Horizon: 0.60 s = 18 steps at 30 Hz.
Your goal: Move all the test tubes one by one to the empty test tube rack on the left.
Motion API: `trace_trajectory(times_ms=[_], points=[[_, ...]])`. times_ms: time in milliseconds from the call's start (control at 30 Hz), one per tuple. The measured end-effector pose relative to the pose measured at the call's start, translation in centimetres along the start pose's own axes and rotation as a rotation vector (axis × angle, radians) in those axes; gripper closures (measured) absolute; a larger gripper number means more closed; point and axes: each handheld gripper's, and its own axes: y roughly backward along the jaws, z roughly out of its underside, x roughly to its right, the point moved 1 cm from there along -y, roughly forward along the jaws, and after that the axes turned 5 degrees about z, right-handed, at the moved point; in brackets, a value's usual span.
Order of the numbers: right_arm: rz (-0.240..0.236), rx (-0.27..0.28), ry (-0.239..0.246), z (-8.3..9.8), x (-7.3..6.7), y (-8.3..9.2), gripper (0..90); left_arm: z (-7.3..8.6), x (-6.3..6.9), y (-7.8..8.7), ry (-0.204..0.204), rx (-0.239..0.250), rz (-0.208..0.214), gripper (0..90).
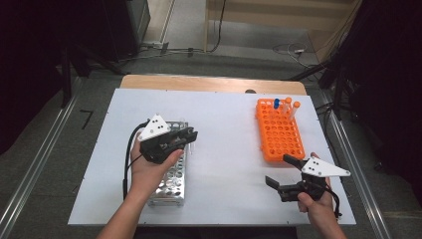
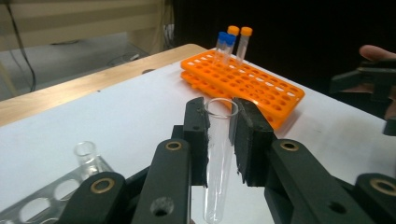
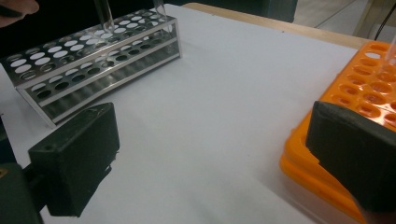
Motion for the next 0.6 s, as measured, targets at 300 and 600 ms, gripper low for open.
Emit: trace_trajectory(times_ms=[300,600], points=[[0.016,0.017,0.014,1.6,1.3,1.7,1.6,-0.7,-2.2,0.3,0.010,0.005,-0.064,76.5],[0.054,0.028,-0.011,1.9,2.3,2.0,1.7,-0.5,-4.4,-0.9,0.041,0.007,-0.116,76.4]])
